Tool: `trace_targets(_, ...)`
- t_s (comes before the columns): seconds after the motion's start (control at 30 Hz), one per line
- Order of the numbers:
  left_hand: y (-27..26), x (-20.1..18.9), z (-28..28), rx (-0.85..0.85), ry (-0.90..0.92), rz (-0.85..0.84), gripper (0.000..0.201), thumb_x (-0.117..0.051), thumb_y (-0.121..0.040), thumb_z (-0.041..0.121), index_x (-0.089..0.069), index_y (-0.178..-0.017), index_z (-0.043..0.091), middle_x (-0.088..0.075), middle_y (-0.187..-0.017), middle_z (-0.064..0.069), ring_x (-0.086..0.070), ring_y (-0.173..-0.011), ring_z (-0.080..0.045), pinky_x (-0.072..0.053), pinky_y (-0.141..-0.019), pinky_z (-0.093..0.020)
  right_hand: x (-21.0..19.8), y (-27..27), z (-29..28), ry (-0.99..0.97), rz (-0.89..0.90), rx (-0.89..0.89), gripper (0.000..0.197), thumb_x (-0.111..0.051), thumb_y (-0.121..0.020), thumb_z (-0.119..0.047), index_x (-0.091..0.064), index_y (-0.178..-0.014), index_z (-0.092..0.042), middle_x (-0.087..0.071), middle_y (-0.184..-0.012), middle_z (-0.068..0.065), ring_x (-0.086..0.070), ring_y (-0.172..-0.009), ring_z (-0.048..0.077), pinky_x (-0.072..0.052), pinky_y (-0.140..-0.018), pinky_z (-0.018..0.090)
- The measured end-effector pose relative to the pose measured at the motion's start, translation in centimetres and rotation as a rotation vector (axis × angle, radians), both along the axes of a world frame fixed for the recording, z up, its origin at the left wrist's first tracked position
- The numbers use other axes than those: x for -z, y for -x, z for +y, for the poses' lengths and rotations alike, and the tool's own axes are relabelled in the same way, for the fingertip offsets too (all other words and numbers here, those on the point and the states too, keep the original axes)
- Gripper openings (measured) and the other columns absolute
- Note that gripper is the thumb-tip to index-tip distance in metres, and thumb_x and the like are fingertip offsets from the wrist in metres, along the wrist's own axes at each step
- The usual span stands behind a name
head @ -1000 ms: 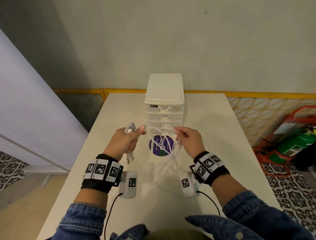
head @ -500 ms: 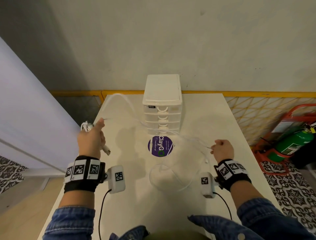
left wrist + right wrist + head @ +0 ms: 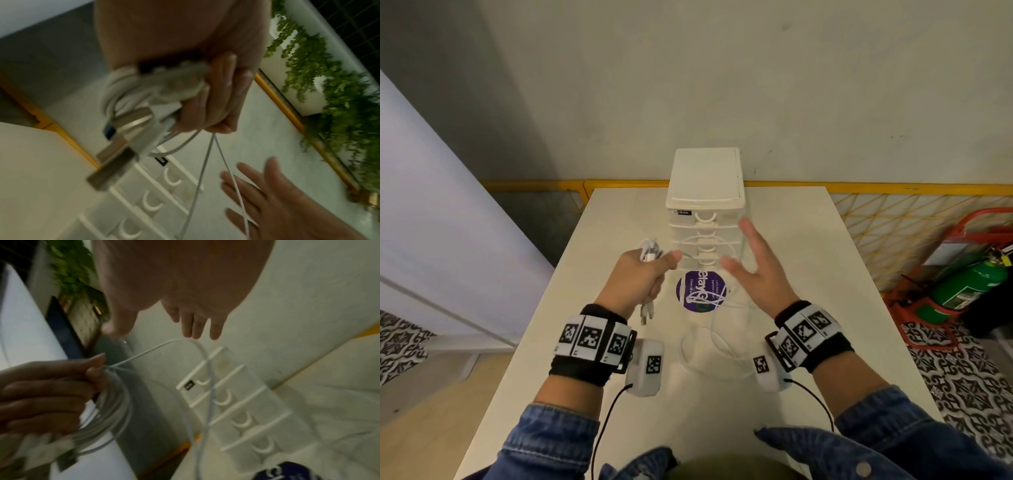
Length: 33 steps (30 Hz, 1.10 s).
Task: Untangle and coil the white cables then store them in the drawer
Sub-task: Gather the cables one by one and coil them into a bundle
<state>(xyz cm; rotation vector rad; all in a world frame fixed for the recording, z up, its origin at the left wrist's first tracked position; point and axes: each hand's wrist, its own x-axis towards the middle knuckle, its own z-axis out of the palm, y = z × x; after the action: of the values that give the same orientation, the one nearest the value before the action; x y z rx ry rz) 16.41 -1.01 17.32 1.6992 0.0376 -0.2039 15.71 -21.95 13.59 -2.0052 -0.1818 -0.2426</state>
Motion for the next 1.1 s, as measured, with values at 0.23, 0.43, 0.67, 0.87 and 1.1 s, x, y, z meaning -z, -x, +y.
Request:
trace_targets(0.23,0.2,-2.6,-0.4,0.121,0.116,-0.067,0.028,-0.064,-0.087,0.026,-0.059,-0.066,0.008,-0.031,-0.036,-0.001,-0.022,-0.030,-0.014,-0.021,-0.036,-0.018,0.5,-0.2,2.7,-0.194,0.276,-0.196,0.028,-0.049,-0.087,0.000,-0.065,-0.102,-0.018,-0.059,-0.059,-0.010,-0.057,-0.060,0.012,-0.047,-0.067,0.025)
trace_targets(0.43,0.2,-1.0,1.1,0.216,0.000,0.007,0.050,-0.071,-0.079,0.037,-0.050,-0.038,0.018,-0.032,-0.034,0.000,-0.025,-0.031,-0.015,-0.023,-0.039,-0.021,-3.1,-1.0,-1.0,-0.254,0.127,-0.036,0.016,-0.067,-0.081,-0.010,-0.070,-0.090,-0.023,-0.060,-0.057,-0.009,-0.050,-0.043,0.004,-0.042,-0.043,0.013)
trace_targets(0.67,1.4,-0.6,-2.8,0.620,0.273,0.107,0.036,-0.063,-0.086,0.026,-0.055,-0.051,0.018,-0.031,-0.031,0.006,-0.024,-0.024,-0.009,-0.015,-0.035,-0.019,-5.0,-4.1,-1.5,-0.082,-0.002,0.000,0.011,-0.067,-0.081,-0.013,-0.073,-0.090,-0.012,-0.073,-0.089,0.005,-0.067,-0.082,0.003,-0.050,-0.081,0.020)
trace_targets(0.87,-0.2,-3.7,-3.9,0.682,0.895,0.083,0.026,-0.063,-0.086,0.033,-0.059,-0.070,0.013,-0.043,-0.032,0.010,-0.036,-0.023,0.001,-0.023,-0.028,-0.016,0.8,-2.5,1.5,0.186,0.035,-0.055,0.021,-0.051,-0.093,-0.015,-0.065,-0.097,0.000,-0.069,-0.085,0.020,-0.062,-0.079,0.027,-0.046,-0.077,0.037)
trace_targets(1.1,-2.1,-5.2,-2.3,0.434,1.203,-0.081,0.036,-0.052,-0.088,0.044,-0.056,-0.075,0.011,-0.045,-0.038,0.006,-0.041,-0.030,-0.003,-0.030,-0.034,-0.016,3.5,0.0,2.9,-0.067,0.217,-0.092,0.017,-0.054,-0.091,-0.020,-0.055,-0.074,-0.026,-0.054,-0.047,-0.006,-0.052,-0.047,0.008,-0.049,-0.064,0.026)
